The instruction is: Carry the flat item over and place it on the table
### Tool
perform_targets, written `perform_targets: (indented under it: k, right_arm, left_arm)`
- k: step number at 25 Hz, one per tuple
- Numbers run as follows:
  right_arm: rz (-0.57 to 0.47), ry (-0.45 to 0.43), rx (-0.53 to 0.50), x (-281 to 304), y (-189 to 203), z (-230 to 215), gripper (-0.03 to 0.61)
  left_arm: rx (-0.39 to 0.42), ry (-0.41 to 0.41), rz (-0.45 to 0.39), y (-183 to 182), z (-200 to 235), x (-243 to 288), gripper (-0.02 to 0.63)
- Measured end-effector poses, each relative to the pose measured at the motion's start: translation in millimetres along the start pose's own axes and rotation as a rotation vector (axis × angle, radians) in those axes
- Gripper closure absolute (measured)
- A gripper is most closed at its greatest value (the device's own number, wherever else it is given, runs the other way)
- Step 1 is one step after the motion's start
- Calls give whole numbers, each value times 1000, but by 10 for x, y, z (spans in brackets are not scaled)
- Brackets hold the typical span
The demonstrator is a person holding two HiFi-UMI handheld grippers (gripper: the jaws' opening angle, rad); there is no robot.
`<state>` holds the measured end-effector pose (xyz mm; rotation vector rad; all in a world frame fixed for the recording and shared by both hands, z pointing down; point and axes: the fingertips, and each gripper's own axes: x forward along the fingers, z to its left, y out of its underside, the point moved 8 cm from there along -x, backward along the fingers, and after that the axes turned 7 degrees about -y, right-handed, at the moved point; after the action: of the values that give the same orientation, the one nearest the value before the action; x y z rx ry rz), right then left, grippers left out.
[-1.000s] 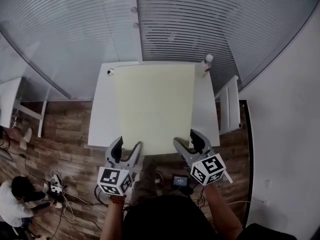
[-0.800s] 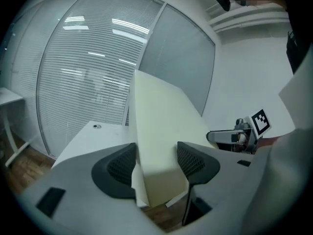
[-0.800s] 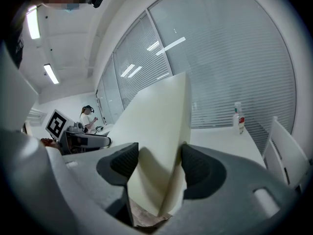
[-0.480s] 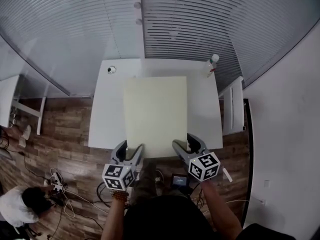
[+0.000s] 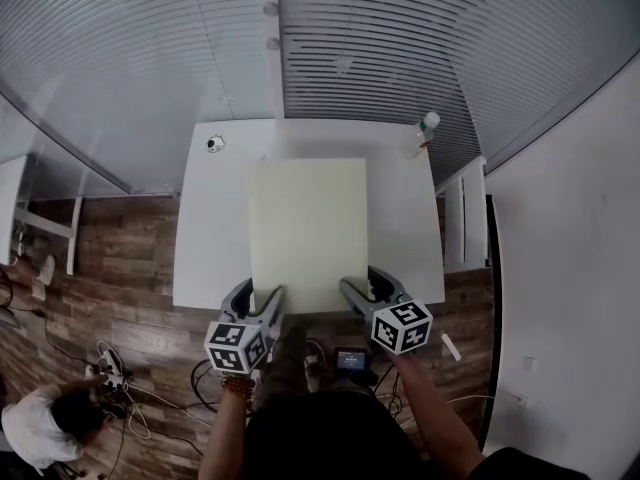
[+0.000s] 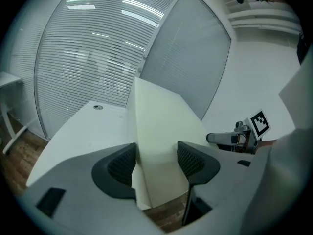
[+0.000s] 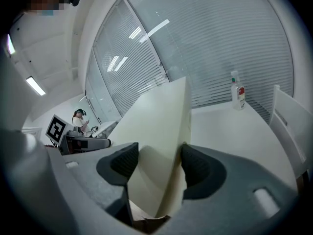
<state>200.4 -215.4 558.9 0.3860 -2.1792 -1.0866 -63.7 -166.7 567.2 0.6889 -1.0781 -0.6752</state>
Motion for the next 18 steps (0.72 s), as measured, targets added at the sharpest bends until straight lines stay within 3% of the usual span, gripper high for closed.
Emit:
perform_targets:
  k: [18]
  right_arm:
    - [78,11,99,794,-160,-442,305]
  left_arm:
    - [-79,1,94,-190,543,727,349]
